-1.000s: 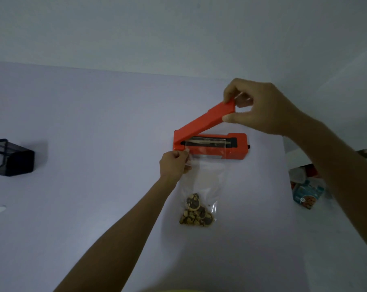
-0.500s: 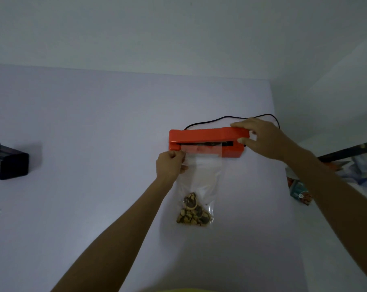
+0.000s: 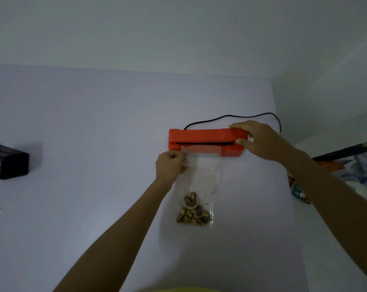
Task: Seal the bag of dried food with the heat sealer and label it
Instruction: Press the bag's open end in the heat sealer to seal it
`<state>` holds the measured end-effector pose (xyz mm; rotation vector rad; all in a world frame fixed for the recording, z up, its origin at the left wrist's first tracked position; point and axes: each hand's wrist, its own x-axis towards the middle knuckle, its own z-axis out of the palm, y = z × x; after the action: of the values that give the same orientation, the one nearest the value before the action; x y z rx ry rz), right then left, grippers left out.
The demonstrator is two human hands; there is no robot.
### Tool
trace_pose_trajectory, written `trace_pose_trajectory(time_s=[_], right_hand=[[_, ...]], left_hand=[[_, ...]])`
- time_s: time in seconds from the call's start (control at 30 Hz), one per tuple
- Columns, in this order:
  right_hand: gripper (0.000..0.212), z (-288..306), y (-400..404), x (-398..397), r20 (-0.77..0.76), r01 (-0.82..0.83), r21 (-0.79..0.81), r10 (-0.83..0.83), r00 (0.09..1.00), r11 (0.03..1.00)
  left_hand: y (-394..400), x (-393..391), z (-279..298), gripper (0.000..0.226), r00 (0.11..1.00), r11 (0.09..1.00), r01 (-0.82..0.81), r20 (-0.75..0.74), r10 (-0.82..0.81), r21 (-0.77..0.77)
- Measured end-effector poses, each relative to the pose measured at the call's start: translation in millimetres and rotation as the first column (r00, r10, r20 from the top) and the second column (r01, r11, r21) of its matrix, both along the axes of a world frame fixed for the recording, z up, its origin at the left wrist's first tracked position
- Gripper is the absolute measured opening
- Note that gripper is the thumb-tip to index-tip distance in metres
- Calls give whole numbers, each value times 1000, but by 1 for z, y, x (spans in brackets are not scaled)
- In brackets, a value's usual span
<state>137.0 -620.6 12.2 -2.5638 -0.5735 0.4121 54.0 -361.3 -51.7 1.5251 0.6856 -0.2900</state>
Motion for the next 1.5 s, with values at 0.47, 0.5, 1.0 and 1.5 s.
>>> trace_pose_trajectory(time_s=[0.47, 0.5, 1.0, 1.5], right_hand=[[47, 0, 0, 5, -54, -8, -56, 5, 999, 998], [47, 1, 0, 6, -51, -5, -64, 2, 999, 998], [40, 0, -1, 11, -200, 31, -25, -35, 979, 999], [37, 3, 2, 13, -224, 49, -92, -68, 972, 995]], left_hand=[[-2, -1, 0, 13, 1000, 998, 0, -12, -1, -57], [-3, 0, 0, 14, 1000, 998, -1, -12, 0, -59], [-2, -1, -4, 12, 1000, 999, 8, -22, -9, -39], [-3, -2, -4, 13, 1000, 999, -1, 4, 1, -40]])
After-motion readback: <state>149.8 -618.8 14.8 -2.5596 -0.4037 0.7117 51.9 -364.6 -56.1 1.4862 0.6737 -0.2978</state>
